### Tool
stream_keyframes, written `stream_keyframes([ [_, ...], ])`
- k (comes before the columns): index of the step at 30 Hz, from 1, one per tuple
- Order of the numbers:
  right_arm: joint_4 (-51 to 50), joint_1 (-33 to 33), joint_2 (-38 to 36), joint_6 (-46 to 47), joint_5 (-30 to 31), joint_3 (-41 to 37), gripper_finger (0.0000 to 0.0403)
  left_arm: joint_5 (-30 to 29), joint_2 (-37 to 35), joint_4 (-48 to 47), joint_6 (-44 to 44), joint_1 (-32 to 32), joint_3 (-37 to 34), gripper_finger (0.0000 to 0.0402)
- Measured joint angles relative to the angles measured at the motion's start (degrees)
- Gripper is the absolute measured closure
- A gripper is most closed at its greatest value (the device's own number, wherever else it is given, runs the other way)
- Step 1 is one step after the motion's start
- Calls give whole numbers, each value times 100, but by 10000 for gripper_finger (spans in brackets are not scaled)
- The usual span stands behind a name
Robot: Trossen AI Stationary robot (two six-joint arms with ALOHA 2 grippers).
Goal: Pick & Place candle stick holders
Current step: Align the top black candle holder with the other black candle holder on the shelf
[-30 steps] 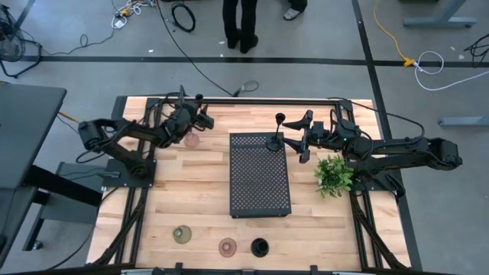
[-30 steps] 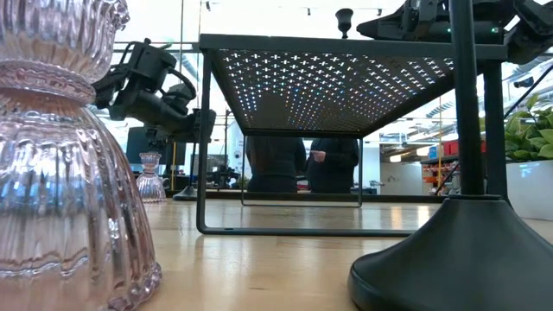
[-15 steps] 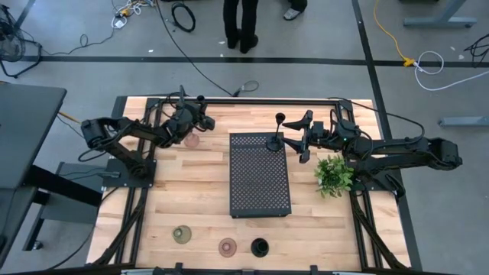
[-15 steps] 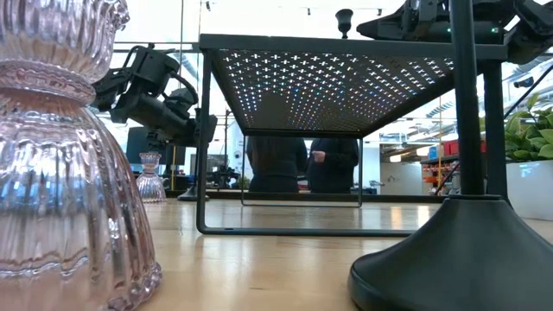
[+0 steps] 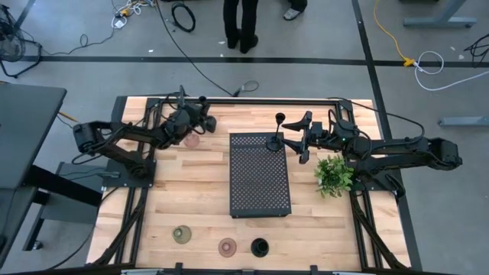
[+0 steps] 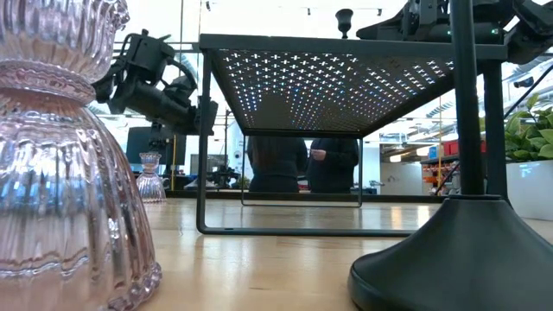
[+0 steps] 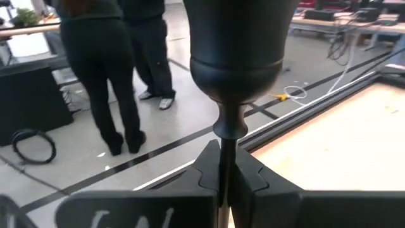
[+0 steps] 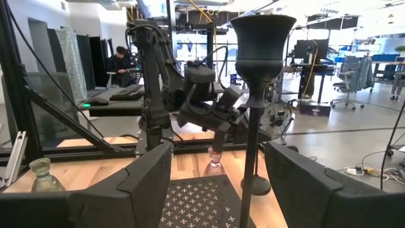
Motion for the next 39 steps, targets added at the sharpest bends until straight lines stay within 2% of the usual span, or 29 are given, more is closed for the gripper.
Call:
stream_keyframes([
  [12,1,1,0,47,197,0,146,115,-1565,-1163,88,-569,-2,392],
  [18,0,0,0,68,197,0,146,725,-2338,-1431,-88,-930,-2,392],
  [23,0,1,0,72,197,0,146,1005,-2851,-1519,-236,-1218,-2,392],
  [28,-1,0,0,85,197,0,146,1216,-3251,-1510,-383,-1497,0,392],
  [34,-2,0,0,83,197,0,146,2101,-3557,-1509,-850,-1759,2,392],
  [36,-2,1,0,85,197,0,146,2164,-3589,-1809,-864,-1858,123,392],
  [39,-2,0,0,83,197,0,146,2161,-3528,-2766,-888,-2049,657,392],
])
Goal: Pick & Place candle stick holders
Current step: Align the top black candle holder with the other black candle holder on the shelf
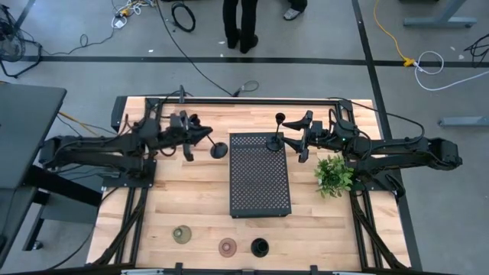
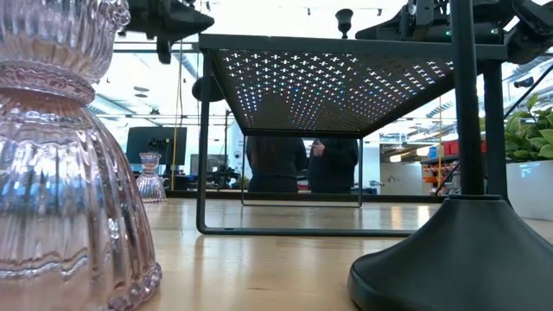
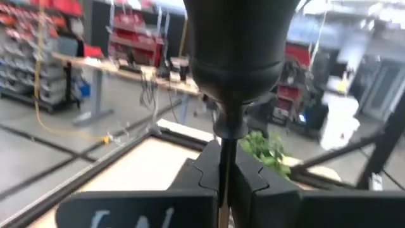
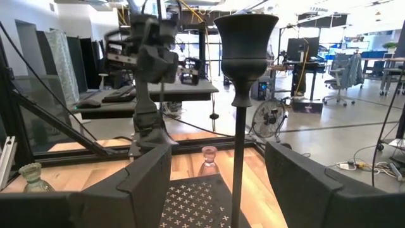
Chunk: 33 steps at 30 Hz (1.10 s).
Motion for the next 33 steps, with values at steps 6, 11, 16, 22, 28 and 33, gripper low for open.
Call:
stream_keyframes([
  [6,0,-1,0,28,0,0,146,-17,553,-692,485,-518,1033,392],
  [11,0,-1,0,66,-2,0,146,-49,1186,-819,577,-706,1618,392],
  [16,0,-1,0,66,-52,0,146,-51,1906,-925,849,-698,2062,392],
  [22,-4,3,0,63,-63,0,146,106,2607,-1001,888,-569,2634,392],
  [28,-7,4,0,63,-63,0,146,175,3192,-1204,1021,-383,3112,392],
  [33,-7,5,0,35,-63,0,146,279,3570,-1191,1028,-251,3404,392],
])
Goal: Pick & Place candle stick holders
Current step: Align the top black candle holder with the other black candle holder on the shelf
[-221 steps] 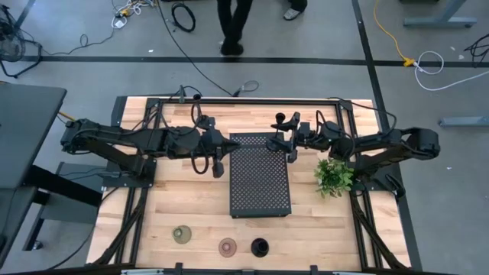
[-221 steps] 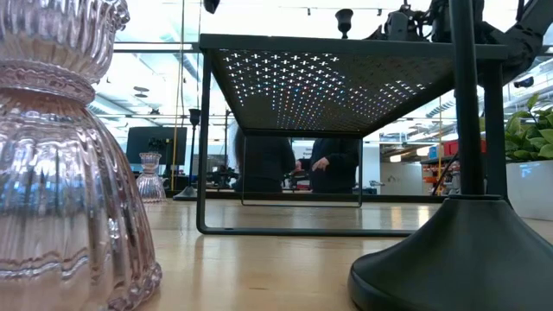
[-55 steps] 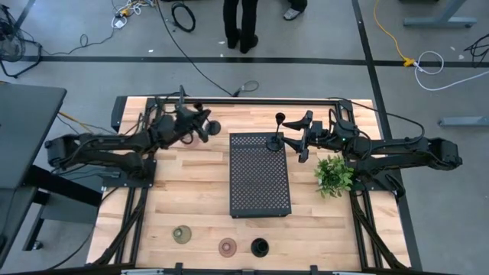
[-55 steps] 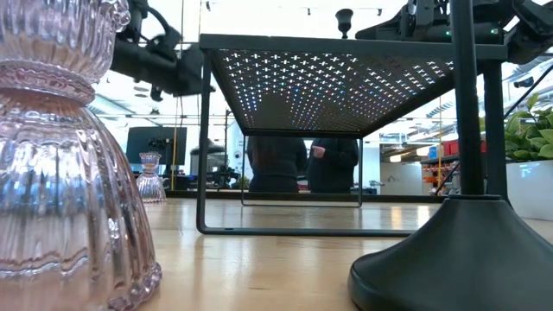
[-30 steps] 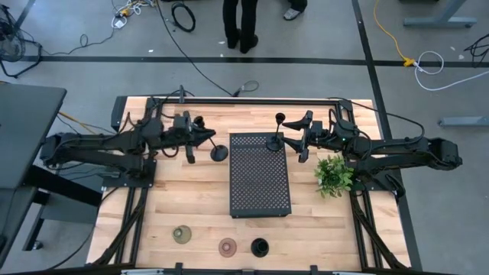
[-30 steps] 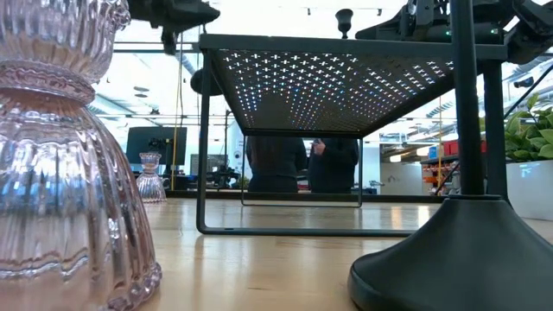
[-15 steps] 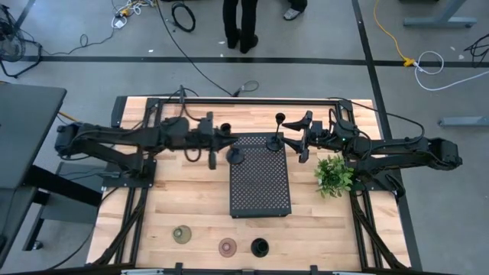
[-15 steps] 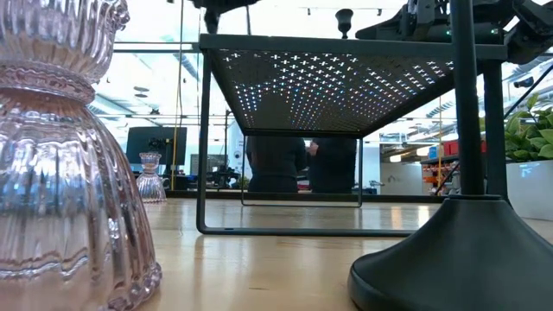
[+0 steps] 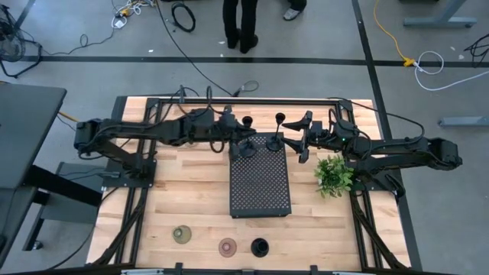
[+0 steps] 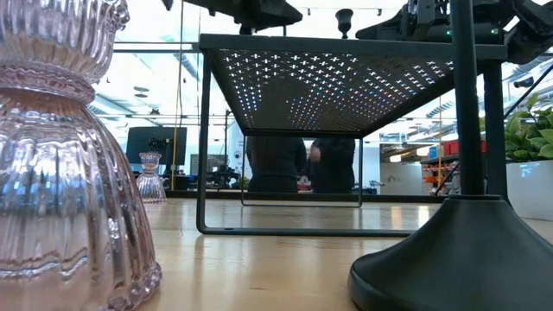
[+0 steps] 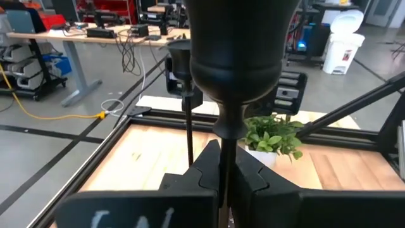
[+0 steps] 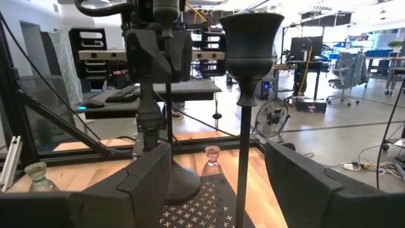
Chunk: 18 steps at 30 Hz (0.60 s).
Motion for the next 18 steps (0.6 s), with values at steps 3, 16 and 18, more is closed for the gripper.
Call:
stream_keyframes([
  [3,0,0,0,-11,-2,0,146,5,204,-1,14,59,131,392],
  [16,-48,0,0,-15,0,0,146,143,471,98,68,256,260,393],
  [18,-48,0,0,-18,2,0,146,143,471,194,92,276,260,393],
])
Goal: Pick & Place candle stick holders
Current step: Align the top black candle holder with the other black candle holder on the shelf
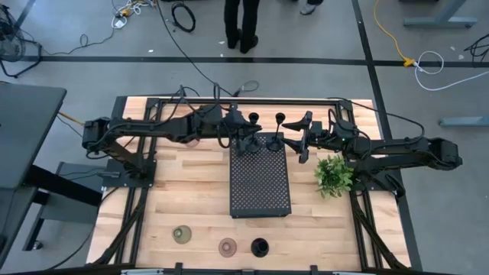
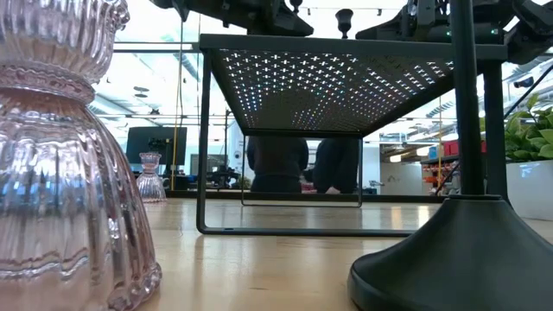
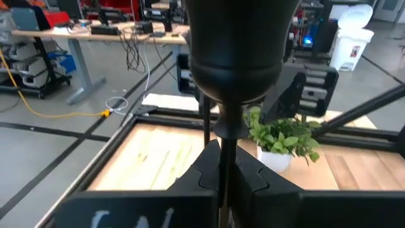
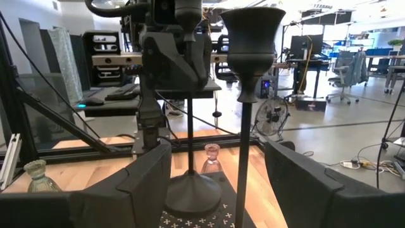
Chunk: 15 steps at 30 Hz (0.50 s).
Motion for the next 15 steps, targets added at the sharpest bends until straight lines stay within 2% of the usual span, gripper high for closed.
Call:
stream_keyframes([
  [15,-41,0,0,-9,6,0,146,46,258,276,49,36,-9,392],
])
